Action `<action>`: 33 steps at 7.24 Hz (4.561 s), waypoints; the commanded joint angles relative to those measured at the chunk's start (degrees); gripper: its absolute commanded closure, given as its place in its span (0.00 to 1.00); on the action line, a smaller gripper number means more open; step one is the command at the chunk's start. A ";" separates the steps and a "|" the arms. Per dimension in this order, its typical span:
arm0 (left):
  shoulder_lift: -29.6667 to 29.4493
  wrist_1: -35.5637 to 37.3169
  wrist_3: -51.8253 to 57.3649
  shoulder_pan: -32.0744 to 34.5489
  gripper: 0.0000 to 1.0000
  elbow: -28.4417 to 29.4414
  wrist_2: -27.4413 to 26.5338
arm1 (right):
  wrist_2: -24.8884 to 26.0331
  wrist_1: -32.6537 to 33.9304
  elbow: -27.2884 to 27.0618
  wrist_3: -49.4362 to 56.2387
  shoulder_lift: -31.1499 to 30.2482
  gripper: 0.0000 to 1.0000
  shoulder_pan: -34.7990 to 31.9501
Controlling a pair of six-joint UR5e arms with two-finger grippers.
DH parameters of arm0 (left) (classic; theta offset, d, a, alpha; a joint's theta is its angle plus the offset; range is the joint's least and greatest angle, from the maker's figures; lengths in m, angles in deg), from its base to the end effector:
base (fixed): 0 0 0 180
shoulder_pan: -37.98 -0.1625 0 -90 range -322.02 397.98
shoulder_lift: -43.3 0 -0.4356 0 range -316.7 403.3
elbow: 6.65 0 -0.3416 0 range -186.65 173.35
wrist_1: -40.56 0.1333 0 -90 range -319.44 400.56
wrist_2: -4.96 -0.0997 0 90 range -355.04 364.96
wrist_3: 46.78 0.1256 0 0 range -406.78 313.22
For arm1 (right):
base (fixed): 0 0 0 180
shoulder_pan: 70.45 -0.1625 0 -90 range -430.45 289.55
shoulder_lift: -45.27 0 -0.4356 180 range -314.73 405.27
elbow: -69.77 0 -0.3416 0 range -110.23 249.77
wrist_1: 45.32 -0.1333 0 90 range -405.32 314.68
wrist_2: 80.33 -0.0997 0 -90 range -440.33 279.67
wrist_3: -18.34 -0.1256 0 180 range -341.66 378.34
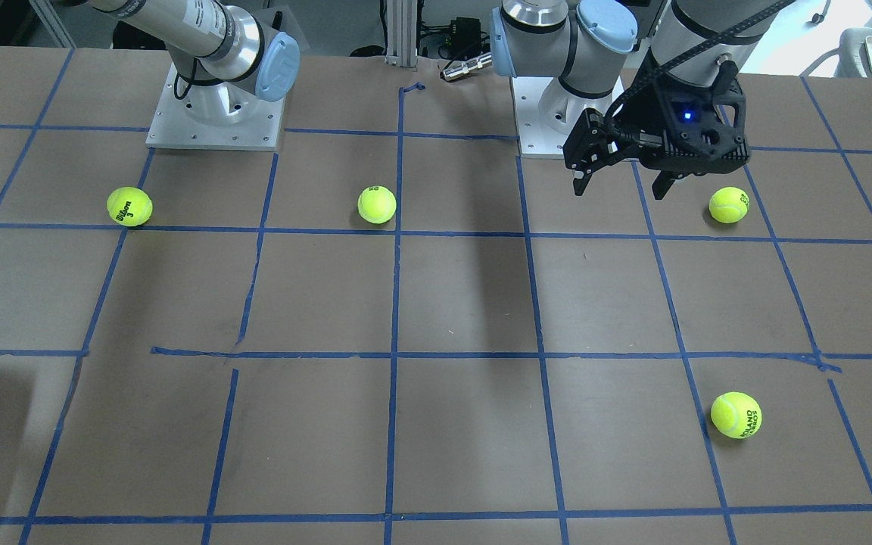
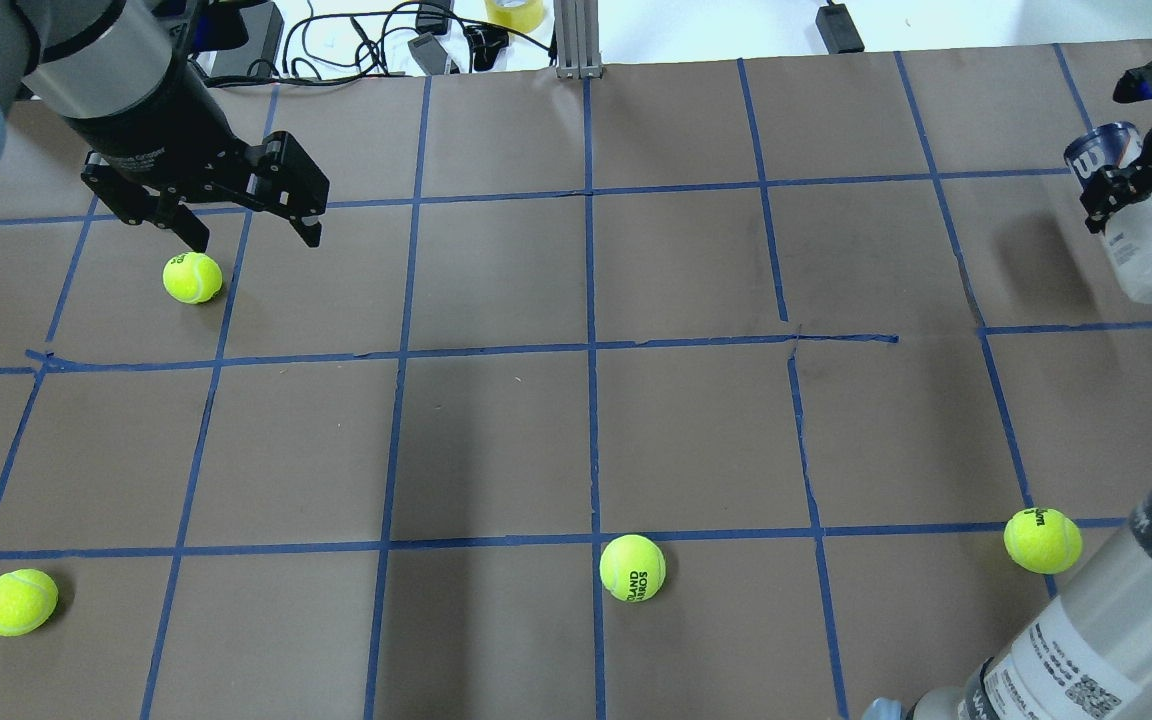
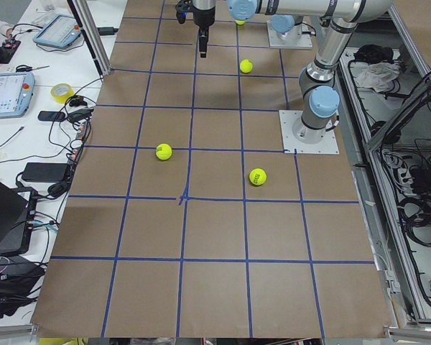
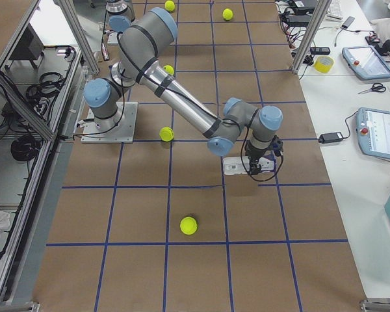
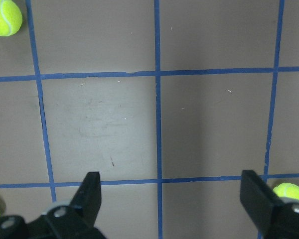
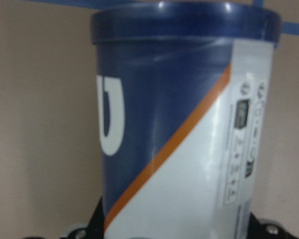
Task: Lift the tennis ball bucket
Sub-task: 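Lift the can with the right gripper and carry it toward the table center, then lower the can on its side, open the right gripper and raise it, then reach the left gripper to the open end of the lying can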
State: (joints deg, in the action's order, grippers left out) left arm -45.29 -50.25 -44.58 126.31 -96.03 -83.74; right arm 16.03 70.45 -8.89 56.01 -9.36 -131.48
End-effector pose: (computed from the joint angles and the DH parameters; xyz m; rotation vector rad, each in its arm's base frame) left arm -0.1235 -0.4368 0.4867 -0.0148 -3.1194 0.0344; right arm -0.2189 -0.6419 0.2569 0.2274 -3.0232 -0.0541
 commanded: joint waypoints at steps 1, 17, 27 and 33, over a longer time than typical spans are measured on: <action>0.00 0.02 0.00 0.00 0.00 -0.09 -2.07 | -4.22 -1.42 -0.18 12.00 -3.11 0.21 -7.93; 0.00 0.20 0.00 -2.02 0.00 0.26 -2.44 | -1.19 9.30 17.05 38.61 15.43 0.00 -55.51; -8.85 14.83 -1.05 -7.21 0.00 -0.26 10.90 | -1.09 -7.92 -7.45 20.88 -20.57 0.00 -30.94; -25.99 28.65 -3.34 -7.21 0.00 -0.26 22.93 | -2.15 -11.09 -6.69 -31.56 -31.41 0.00 -31.52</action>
State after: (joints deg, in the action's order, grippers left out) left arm -67.92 -24.18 -47.74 119.10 -96.31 -63.66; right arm 14.00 59.47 -15.90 31.21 -39.78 -162.46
